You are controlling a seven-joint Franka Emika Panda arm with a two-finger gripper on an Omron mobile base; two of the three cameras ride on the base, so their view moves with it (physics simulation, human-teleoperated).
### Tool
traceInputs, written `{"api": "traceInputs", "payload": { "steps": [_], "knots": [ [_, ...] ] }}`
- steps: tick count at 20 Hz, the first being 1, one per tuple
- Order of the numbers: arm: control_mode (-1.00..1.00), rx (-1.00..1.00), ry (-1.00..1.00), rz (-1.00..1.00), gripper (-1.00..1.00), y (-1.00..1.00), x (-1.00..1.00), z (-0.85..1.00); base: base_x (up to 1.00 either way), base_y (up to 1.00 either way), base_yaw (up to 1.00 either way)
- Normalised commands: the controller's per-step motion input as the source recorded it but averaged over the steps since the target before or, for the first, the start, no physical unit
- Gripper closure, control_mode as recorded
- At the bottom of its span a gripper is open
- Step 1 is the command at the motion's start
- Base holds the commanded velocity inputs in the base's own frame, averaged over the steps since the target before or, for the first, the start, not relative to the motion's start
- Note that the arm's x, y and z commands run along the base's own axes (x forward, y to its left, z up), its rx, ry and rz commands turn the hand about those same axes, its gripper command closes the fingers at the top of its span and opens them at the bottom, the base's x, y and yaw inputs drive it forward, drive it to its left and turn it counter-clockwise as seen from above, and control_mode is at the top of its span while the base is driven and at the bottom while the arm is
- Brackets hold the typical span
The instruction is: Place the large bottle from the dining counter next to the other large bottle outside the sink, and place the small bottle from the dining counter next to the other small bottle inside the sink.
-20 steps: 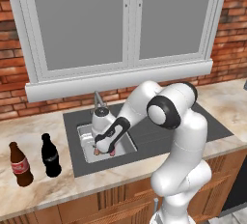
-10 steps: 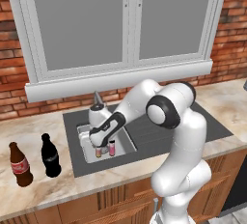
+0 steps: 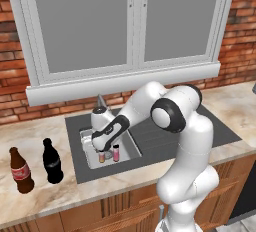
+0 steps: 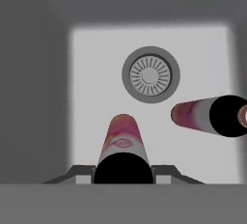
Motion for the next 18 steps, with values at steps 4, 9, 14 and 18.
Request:
{"api": "traceInputs", "payload": {
  "steps": [4,9,14,18],
  "knots": [
    [-1.0,0.0,0.0,0.0,1.0,0.0,0.0,0.0,0.0,0.0,0.0],
    [-1.0,0.0,0.0,0.0,1.0,0.0,0.0,0.0,0.0,0.0,0.0],
    [-1.0,0.0,0.0,0.0,-1.0,0.0,0.0,0.0,0.0,0.0,0.0],
    [-1.0,0.0,0.0,0.0,-1.0,0.0,0.0,0.0,0.0,0.0,0.0]
  ]
}}
